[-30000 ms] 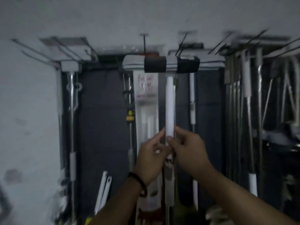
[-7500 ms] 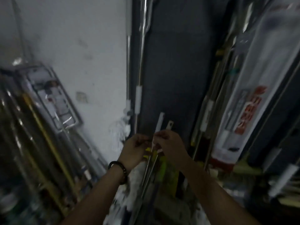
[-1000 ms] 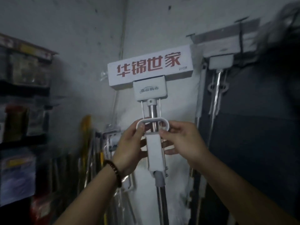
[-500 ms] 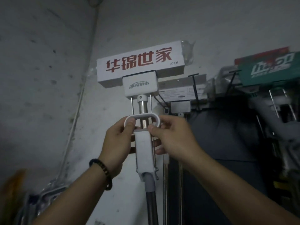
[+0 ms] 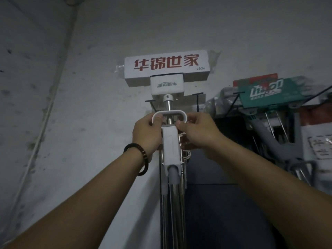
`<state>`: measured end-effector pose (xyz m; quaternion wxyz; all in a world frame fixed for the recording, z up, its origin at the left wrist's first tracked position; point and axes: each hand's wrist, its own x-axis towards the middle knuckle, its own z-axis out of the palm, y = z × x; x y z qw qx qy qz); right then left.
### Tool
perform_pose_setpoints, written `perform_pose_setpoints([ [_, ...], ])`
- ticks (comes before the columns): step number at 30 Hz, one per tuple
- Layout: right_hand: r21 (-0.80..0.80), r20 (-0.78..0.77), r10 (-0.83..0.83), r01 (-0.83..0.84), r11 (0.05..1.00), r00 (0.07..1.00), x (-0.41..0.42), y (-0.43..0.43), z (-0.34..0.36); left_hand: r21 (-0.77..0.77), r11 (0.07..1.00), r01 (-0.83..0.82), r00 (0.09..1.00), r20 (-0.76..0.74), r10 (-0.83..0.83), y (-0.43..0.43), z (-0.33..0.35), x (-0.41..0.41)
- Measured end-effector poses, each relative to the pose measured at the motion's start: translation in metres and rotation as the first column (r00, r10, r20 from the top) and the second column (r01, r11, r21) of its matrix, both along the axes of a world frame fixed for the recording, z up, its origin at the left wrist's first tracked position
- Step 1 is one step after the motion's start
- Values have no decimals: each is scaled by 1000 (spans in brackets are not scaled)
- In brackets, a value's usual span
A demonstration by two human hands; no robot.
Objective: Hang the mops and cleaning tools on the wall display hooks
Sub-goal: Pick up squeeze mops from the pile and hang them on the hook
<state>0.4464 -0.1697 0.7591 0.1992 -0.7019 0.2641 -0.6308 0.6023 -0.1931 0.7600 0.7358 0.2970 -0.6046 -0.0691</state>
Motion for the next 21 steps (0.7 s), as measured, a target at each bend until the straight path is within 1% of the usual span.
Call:
perform_pose_setpoints([
  [4,-18,8,-48,48,999,999,-6,-15,11,-5,1000,22,1000,22,-22,-25,11,-6],
  [7,18,35,-50,49,999,998,-6,-34,9,-3,1000,7,1000,23,-7,-42,8,-7],
  [12,72,49,-78,75,995,996,-2,-77,-7,66,998,-21,1000,22,19,-74,-11,-6],
  [15,83,30,-100,97,992,995,-4,-99,-19,120,992,-43,998,41,39,-94,-23,-9],
  [21,112,45,-153,147,983,987,-6,-133,-30,151,987,-62,996,77,50,-130,-35,-17],
])
